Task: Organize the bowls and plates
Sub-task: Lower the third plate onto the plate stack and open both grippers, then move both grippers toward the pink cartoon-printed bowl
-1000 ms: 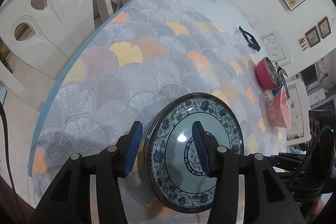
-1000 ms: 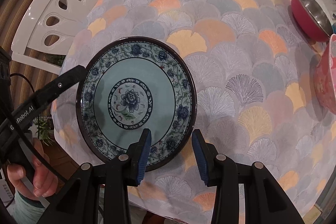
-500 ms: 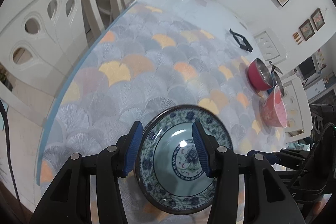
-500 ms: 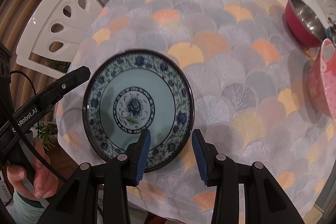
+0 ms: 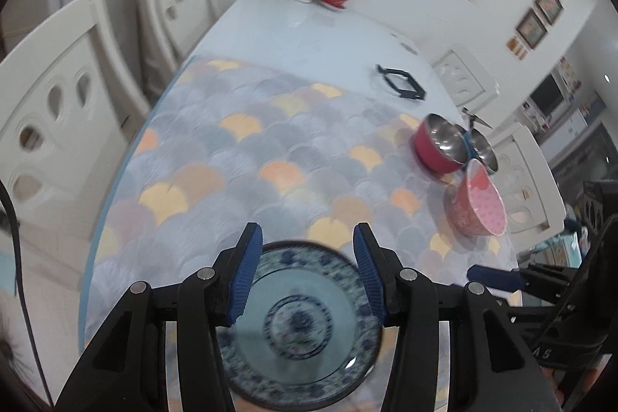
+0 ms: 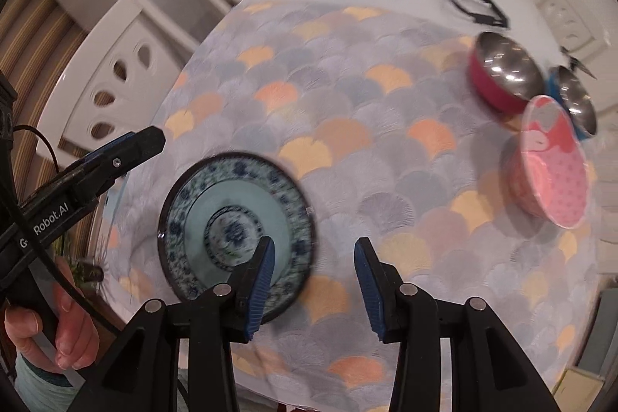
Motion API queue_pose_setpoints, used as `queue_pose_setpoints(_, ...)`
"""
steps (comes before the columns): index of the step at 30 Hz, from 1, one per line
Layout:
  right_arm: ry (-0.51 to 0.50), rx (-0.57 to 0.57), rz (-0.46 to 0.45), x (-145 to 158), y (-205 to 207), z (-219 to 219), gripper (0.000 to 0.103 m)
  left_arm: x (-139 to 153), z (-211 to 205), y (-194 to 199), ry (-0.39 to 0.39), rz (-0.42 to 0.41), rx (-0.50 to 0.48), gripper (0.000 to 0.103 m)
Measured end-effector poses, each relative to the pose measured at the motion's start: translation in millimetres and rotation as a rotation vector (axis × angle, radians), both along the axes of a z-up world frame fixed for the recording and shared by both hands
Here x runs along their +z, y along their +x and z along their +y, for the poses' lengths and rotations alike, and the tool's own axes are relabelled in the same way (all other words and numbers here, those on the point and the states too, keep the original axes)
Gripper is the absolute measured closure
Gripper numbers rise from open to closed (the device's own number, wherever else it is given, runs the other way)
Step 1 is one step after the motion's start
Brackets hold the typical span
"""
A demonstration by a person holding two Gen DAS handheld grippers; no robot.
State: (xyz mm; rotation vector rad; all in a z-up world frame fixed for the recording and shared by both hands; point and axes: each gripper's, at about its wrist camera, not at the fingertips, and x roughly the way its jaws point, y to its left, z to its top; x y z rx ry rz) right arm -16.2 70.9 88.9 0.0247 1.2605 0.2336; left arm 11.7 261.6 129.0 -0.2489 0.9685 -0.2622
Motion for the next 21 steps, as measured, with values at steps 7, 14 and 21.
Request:
queue_pose_setpoints(7, -0.003, -0.099, -0.054, 15.7, 2.9, -65.6, 0.057, 18.2, -63.9, 7.5, 0.029, -0.032, -0.069, 0.056)
queue_pose_setpoints(14, 0.006, -0.157, -0.062, 26.7, 4.8, -141.2, 0.056, 21.5, -136.1, 18.6, 0.015, -0.007, -0.114, 0.056)
queue_pose_setpoints(21, 0.008, -0.159, -0.053, 27.9, 2.3, -199.6, 0.055, 31.0, -202.2, 22.8, 0.018, -0.016, -0.134, 0.056)
